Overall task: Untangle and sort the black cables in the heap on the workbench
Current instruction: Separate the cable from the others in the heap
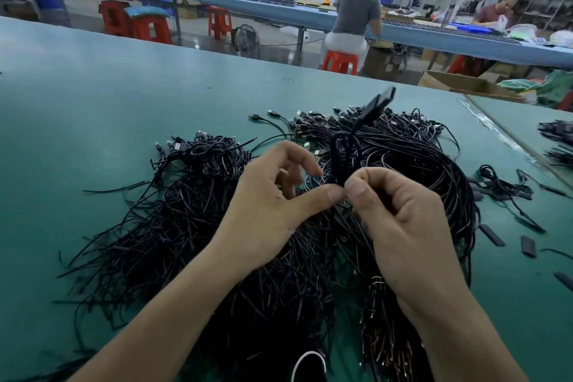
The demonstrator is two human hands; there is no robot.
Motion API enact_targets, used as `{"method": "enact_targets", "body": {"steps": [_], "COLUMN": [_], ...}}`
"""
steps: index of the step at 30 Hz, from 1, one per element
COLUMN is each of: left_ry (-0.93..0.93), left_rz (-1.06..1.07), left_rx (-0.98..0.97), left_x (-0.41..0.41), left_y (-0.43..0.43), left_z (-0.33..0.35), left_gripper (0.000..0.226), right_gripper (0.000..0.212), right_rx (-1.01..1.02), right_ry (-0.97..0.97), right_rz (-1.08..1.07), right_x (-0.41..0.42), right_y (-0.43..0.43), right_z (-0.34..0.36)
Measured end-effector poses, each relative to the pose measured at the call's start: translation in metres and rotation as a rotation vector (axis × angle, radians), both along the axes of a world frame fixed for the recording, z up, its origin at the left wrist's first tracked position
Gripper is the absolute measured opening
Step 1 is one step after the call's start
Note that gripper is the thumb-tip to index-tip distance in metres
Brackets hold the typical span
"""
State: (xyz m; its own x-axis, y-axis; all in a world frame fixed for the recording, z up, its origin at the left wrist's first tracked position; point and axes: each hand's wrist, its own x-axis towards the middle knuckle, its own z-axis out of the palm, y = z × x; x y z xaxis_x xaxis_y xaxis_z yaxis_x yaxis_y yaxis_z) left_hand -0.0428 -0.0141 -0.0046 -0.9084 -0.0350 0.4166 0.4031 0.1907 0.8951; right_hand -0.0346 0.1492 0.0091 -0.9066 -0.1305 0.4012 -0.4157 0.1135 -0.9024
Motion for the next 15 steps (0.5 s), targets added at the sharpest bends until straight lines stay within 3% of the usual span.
{"method": "enact_targets", "body": {"steps": [4,7,12,15], "left_ry": [0.0,-0.04,-0.115,-0.178], "left_rz": [-0.02,-0.121,-0.146,-0.298], "left_rx": [-0.021,0.165,0.313,0.514], "left_x": [0.001,0.001,-0.003,0.001], "left_y": [-0.001,0.0,0.0,0.0], "left_z": [-0.001,-0.001,0.001,0.005], "left_gripper": [0.023,0.008,0.024,0.03], "right_gripper": [0.017,0.013,0.011,0.009], "right_rx": [0.045,0.132,0.193,0.211], "right_ry": [0.037,0.068,-0.018,-0.045], "right_rz": [-0.03,-0.035,-0.039,-0.079], "right_x": [0.001,0.001,-0.003,-0.006], "right_y": [-0.003,-0.006,-0.007,-0.004], "right_z": [-0.002,-0.004,-0.014,-0.016]}}
